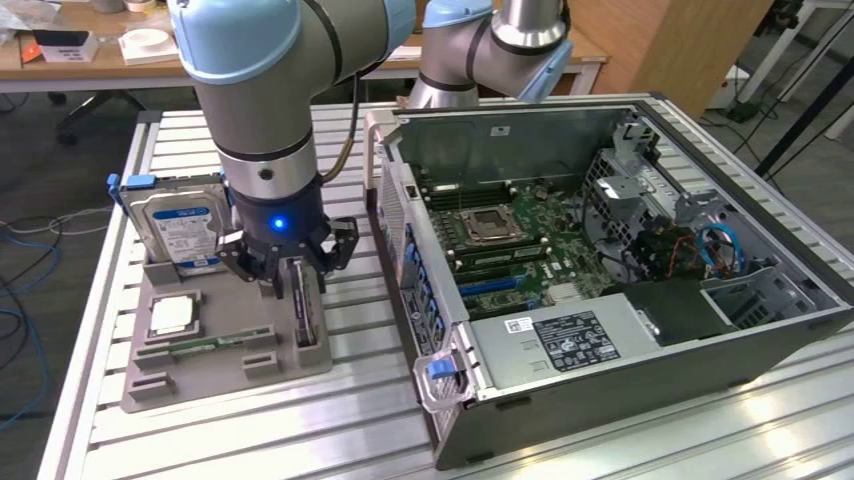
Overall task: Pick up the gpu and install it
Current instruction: 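Pick up the gpu and move the gpu toward the slot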
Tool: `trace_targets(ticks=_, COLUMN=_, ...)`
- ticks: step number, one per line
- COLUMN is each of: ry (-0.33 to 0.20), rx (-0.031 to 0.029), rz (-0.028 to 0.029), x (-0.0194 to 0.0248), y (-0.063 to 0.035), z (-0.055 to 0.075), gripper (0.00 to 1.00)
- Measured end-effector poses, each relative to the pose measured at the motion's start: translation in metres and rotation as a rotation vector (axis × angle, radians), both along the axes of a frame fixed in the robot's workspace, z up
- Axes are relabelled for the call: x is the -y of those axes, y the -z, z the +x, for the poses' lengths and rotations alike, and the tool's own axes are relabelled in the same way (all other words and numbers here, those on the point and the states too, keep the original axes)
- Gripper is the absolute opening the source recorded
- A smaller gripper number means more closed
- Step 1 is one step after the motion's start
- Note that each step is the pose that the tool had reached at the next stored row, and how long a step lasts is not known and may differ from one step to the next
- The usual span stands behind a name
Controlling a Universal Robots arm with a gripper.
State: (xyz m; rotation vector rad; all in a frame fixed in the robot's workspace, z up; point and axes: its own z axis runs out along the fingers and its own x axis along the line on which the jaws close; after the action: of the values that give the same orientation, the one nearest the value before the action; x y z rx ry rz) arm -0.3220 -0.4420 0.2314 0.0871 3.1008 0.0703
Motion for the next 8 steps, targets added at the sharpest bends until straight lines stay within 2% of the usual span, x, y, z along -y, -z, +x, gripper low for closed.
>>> trace_targets(ticks=5, ry=0.0, rx=0.0, rz=0.0, x=0.0, y=0.0, z=0.0, gripper=0.52)
trace_targets(ticks=6, ry=0.0, rx=0.0, rz=0.0, x=0.0, y=0.0, z=0.0, gripper=0.45)
trace_targets(ticks=8, ry=0.0, rx=0.0, rz=0.0, x=0.0, y=0.0, z=0.0, gripper=0.45)
